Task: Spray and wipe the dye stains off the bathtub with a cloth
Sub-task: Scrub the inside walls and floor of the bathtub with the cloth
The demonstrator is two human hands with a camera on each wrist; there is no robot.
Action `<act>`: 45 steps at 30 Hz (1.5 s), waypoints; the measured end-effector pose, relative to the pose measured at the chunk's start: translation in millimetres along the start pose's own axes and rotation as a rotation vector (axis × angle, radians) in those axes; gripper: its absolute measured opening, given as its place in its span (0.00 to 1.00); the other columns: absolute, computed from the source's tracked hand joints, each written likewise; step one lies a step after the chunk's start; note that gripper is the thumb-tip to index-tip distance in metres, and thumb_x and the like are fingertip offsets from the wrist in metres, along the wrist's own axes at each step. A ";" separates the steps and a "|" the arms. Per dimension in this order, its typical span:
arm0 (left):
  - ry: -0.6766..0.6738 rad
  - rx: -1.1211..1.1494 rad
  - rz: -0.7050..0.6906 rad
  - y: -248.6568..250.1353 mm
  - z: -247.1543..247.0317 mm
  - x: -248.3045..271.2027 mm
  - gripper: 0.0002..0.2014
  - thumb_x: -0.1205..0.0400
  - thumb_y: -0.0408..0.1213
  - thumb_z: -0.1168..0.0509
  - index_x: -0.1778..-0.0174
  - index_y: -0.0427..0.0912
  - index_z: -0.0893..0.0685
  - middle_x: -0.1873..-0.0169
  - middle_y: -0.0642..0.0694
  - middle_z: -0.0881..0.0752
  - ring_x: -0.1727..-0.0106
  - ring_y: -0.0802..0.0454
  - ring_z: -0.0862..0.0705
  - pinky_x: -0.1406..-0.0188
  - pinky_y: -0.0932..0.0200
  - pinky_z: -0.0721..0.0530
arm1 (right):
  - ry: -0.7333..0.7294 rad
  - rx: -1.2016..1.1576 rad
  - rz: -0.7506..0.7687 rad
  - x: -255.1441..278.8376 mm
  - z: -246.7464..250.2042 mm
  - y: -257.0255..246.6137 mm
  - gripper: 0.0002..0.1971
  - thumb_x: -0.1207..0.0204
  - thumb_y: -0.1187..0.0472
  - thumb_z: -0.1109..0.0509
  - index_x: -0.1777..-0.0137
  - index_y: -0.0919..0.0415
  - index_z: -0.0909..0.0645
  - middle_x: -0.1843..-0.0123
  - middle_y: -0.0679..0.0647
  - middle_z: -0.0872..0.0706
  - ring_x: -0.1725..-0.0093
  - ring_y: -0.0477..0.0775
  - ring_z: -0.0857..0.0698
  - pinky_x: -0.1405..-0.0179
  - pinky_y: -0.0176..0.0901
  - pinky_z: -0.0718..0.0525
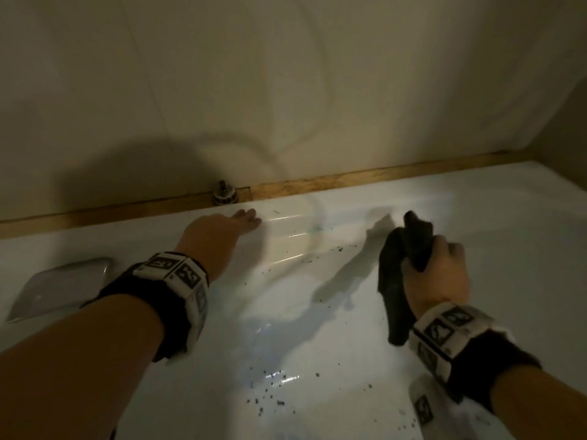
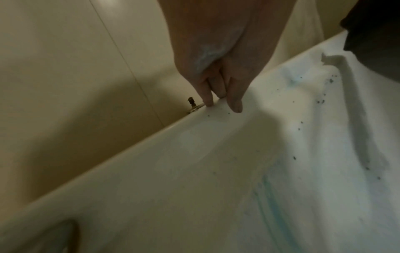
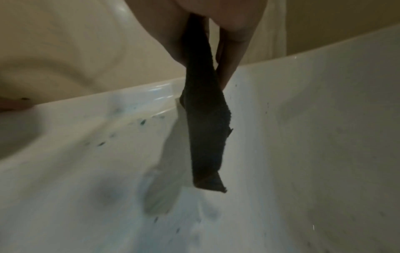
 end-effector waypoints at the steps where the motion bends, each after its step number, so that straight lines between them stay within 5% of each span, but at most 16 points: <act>1: 0.035 0.010 0.007 -1.4 4.5 -2.4 0.31 0.15 0.26 0.46 0.19 0.57 0.43 0.20 0.53 0.38 0.24 0.52 0.31 0.25 0.59 0.38 | 0.052 0.027 0.004 -13.8 4.5 -4.2 0.17 0.23 0.64 0.35 0.36 0.69 0.29 0.34 0.67 0.29 0.46 0.73 0.21 0.46 0.59 0.23; 3: 0.091 0.037 0.006 -5.2 13.7 -9.7 0.26 0.15 0.28 0.45 0.23 0.57 0.33 0.27 0.49 0.25 0.31 0.50 0.24 0.30 0.60 0.33 | 0.084 0.050 -0.014 -38.1 5.1 -14.4 0.19 0.22 0.65 0.36 0.33 0.68 0.31 0.33 0.68 0.32 0.45 0.75 0.22 0.45 0.60 0.23; 7: 0.118 0.006 -0.030 -11.8 16.5 -24.3 0.22 0.17 0.32 0.40 0.28 0.53 0.25 0.33 0.50 0.19 0.37 0.50 0.19 0.33 0.56 0.26 | -0.018 0.032 -0.019 -42.3 -33.7 -62.5 0.21 0.20 0.66 0.40 0.27 0.61 0.33 0.28 0.67 0.34 0.36 0.72 0.25 0.34 0.57 0.28; 11: 0.188 -0.070 -0.023 -14.0 11.0 -26.9 0.17 0.16 0.39 0.40 0.30 0.55 0.22 0.36 0.51 0.18 0.36 0.49 0.20 0.39 0.58 0.25 | -0.125 -0.024 0.266 32.1 -96.1 -136.4 0.23 0.22 0.65 0.40 0.26 0.58 0.35 0.25 0.62 0.40 0.36 0.63 0.24 0.49 0.44 0.27; 14: 0.267 -0.109 -0.047 -13.2 12.1 -26.3 0.13 0.14 0.41 0.45 0.41 0.52 0.17 0.48 0.49 0.14 0.46 0.47 0.17 0.52 0.58 0.24 | -0.173 -0.060 0.435 77.1 -125.1 -156.4 0.22 0.22 0.65 0.38 0.28 0.55 0.33 0.26 0.60 0.39 0.37 0.62 0.25 0.44 0.45 0.24; 17: 0.195 -0.015 -0.055 -20.8 14.5 -26.6 0.16 0.16 0.38 0.43 0.35 0.54 0.18 0.40 0.49 0.16 0.39 0.48 0.19 0.43 0.58 0.25 | -0.286 -0.069 0.594 81.0 -134.7 -147.6 0.21 0.25 0.69 0.36 0.31 0.61 0.26 0.32 0.63 0.29 0.40 0.65 0.23 0.46 0.49 0.22; 19: 0.130 0.049 -0.055 -26.1 17.8 -28.2 0.19 0.18 0.35 0.40 0.32 0.55 0.21 0.31 0.52 0.21 0.30 0.50 0.25 0.32 0.59 0.31 | -0.379 -0.051 0.831 82.6 -129.1 -134.0 0.19 0.36 0.72 0.27 0.43 0.64 0.17 0.41 0.67 0.20 0.51 0.68 0.16 0.58 0.50 0.14; 21: 0.120 0.068 -0.047 -25.1 17.9 -29.9 0.22 0.20 0.31 0.38 0.31 0.55 0.22 0.29 0.54 0.24 0.27 0.52 0.27 0.30 0.61 0.33 | -0.298 -0.122 0.898 76.4 -110.4 -111.1 0.13 0.40 0.70 0.28 0.55 0.59 0.14 0.50 0.61 0.15 0.61 0.62 0.14 0.66 0.40 0.13; 23: 0.142 0.097 -0.027 -24.0 15.4 -31.2 0.22 0.19 0.29 0.39 0.31 0.54 0.21 0.29 0.54 0.23 0.27 0.53 0.28 0.29 0.62 0.34 | -0.056 -0.234 0.770 60.1 -79.6 -94.0 0.15 0.35 0.64 0.40 0.51 0.52 0.18 0.48 0.55 0.17 0.56 0.52 0.17 0.55 0.33 0.19; 25: 0.149 0.130 -0.013 -23.5 12.6 -31.2 0.21 0.19 0.29 0.40 0.32 0.52 0.20 0.30 0.53 0.23 0.27 0.52 0.28 0.29 0.62 0.34 | 0.132 -0.233 0.433 32.2 -53.5 -80.5 0.15 0.27 0.66 0.40 0.42 0.57 0.21 0.37 0.59 0.23 0.46 0.56 0.20 0.42 0.40 0.24; 27: 0.158 0.125 -0.004 -23.8 12.3 -30.5 0.20 0.18 0.30 0.40 0.33 0.52 0.20 0.30 0.53 0.22 0.28 0.52 0.28 0.31 0.63 0.35 | 0.126 -0.229 0.071 6.0 -47.9 -77.5 0.19 0.21 0.67 0.39 0.30 0.62 0.27 0.28 0.59 0.32 0.37 0.63 0.22 0.31 0.47 0.29; 30: 0.185 0.101 -0.001 -22.2 10.2 -29.8 0.20 0.18 0.31 0.41 0.33 0.54 0.20 0.31 0.53 0.22 0.29 0.50 0.28 0.33 0.62 0.35 | -0.036 -0.075 -0.082 1.7 -75.2 -95.1 0.25 0.20 0.65 0.41 0.23 0.64 0.37 0.24 0.65 0.39 0.32 0.67 0.28 0.27 0.50 0.34; 32: 0.185 0.070 -0.009 -20.0 8.3 -30.1 0.21 0.18 0.30 0.41 0.31 0.54 0.21 0.31 0.52 0.22 0.29 0.50 0.27 0.30 0.59 0.32 | -0.063 -0.061 -0.040 16.5 -99.7 -108.2 0.26 0.20 0.63 0.43 0.24 0.70 0.39 0.26 0.68 0.37 0.33 0.67 0.30 0.31 0.49 0.32; 35: 0.195 0.049 -0.006 -20.3 7.3 -31.7 0.22 0.18 0.30 0.39 0.30 0.54 0.22 0.30 0.52 0.23 0.28 0.51 0.27 0.28 0.57 0.31 | -0.111 -0.204 0.066 44.6 -119.8 -120.8 0.24 0.24 0.68 0.40 0.27 0.71 0.35 0.28 0.64 0.35 0.36 0.65 0.27 0.51 0.36 0.30; 41: 0.250 -0.075 -0.022 -11.9 7.2 -25.2 0.19 0.16 0.35 0.43 0.29 0.54 0.24 0.34 0.49 0.19 0.35 0.48 0.22 0.37 0.56 0.26 | -0.423 -0.092 0.509 87.3 -156.1 -143.2 0.23 0.16 0.61 0.49 0.20 0.56 0.44 0.23 0.54 0.38 0.31 0.55 0.30 0.34 0.38 0.31; 45: 0.210 -0.104 0.012 -5.6 -7.8 -15.1 0.27 0.17 0.29 0.45 0.21 0.47 0.36 0.24 0.44 0.30 0.28 0.44 0.27 0.32 0.55 0.29 | -0.439 -0.102 0.680 71.6 -126.0 -105.0 0.19 0.20 0.62 0.40 0.29 0.57 0.27 0.30 0.56 0.28 0.36 0.56 0.25 0.37 0.41 0.26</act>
Point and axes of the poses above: each hand's wrist, its own x-axis away from the middle knuckle, its own z-axis out of the back of the hand, y = z × x, the point moved 2 cm from there along -x, towards the middle knuckle
